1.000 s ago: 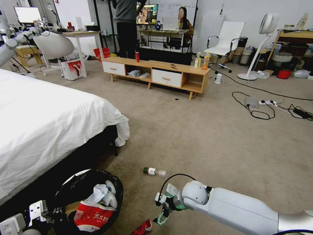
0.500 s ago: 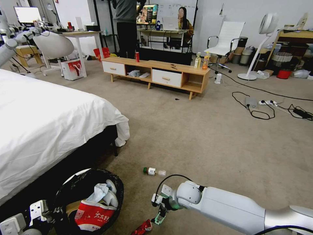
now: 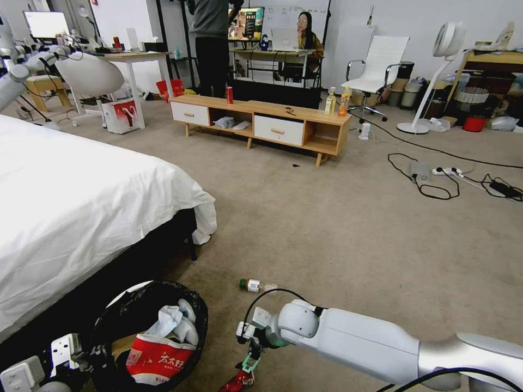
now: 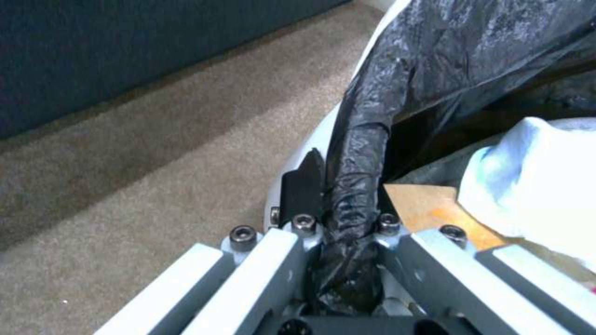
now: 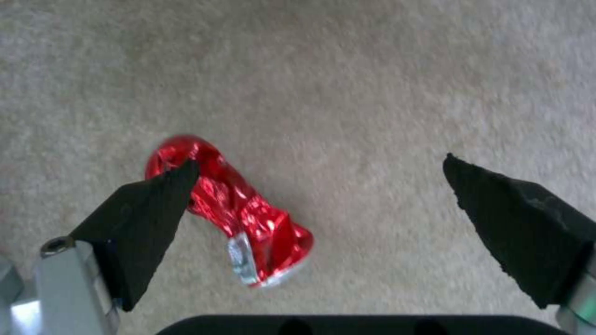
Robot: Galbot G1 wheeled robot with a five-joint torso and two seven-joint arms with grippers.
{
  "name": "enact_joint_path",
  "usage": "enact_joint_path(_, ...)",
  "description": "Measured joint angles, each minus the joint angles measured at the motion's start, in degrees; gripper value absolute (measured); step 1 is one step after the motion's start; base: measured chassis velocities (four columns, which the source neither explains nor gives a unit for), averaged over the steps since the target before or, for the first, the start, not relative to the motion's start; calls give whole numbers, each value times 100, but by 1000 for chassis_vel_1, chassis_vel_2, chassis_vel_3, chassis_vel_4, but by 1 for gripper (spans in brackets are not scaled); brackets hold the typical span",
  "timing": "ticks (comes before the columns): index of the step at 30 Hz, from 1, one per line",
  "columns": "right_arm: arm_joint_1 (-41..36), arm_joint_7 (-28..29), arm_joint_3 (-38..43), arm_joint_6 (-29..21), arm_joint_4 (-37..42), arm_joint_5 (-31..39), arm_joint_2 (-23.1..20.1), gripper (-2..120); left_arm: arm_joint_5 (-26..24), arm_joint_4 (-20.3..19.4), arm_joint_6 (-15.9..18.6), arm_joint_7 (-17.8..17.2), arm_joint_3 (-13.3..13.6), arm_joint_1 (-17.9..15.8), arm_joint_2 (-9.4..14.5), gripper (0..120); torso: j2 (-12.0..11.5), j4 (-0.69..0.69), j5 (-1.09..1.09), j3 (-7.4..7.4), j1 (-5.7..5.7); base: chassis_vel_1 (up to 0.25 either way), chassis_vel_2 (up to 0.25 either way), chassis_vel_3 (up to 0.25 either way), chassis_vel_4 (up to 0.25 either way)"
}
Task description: Pick up the trash bin and place the garbage on the floor into it.
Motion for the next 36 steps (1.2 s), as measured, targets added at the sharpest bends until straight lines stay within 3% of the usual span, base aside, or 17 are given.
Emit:
enact_joint_path(16, -154, 34, -215, 154, -128, 35, 237, 100, 14, -15, 0, -1, 8, -2, -29, 1, 1, 0, 0, 0, 0, 0, 0, 0, 0)
enact_joint_path(36, -602, 61, -112, 224, -336, 19, 65, 100, 24, 37, 0, -2, 12, -10, -30, 1, 1, 0, 1, 0, 0, 0, 0, 0, 0)
